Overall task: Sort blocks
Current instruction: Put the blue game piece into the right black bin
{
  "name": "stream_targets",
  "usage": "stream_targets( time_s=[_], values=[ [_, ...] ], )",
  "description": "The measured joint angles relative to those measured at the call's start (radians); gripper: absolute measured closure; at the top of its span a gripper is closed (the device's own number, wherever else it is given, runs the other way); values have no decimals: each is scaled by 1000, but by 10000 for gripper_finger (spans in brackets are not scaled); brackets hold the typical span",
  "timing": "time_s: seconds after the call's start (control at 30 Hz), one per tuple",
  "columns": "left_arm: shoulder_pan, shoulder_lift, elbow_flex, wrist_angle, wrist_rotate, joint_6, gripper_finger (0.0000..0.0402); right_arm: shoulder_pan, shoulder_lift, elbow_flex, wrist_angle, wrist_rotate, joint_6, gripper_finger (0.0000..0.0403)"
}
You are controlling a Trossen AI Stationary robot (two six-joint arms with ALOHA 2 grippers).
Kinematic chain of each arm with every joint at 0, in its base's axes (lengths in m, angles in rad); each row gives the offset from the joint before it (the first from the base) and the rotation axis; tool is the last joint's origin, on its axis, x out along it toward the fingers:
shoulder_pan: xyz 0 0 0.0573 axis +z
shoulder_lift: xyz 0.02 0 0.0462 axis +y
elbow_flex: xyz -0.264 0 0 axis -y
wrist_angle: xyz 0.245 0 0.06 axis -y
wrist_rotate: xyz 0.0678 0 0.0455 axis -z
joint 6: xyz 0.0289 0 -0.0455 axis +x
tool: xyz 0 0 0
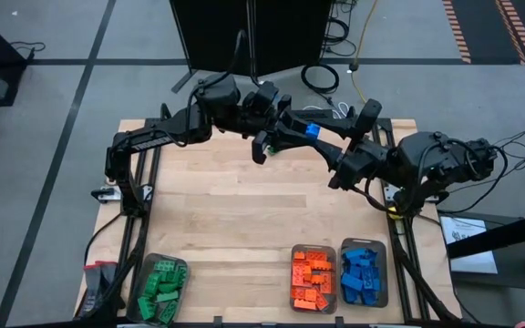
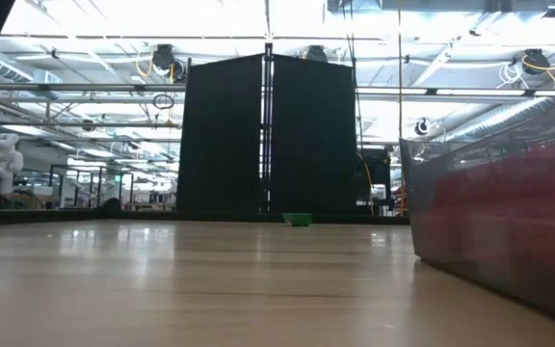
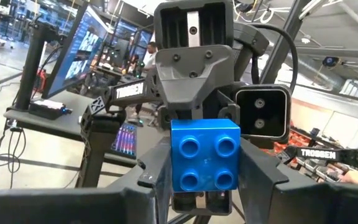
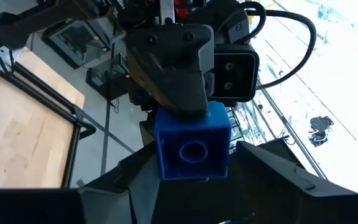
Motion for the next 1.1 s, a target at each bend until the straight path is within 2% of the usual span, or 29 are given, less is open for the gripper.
stream_targets(
  time_s=[0.33, 0.6, 0.77, 0.9, 1.1],
  values=[
    [1, 0, 0, -2, -1, -3, 275, 0, 11, 0, 13, -50, -34, 222],
    [1, 1, 0, 3, -1, -7, 275, 0, 11, 0, 41, -43, -61, 282],
    [1, 1, 0, 3, -1, -7, 273, 0, 11, 0, 42, -40, -62, 283],
    [1, 1, 0, -2, -4, 25, 246, 0, 12, 0, 39, -16, -65, 283],
    [4, 2, 0, -8, 24, 84, 178, 48, 0, 0, 46, 96, -79, 283]
  ],
)
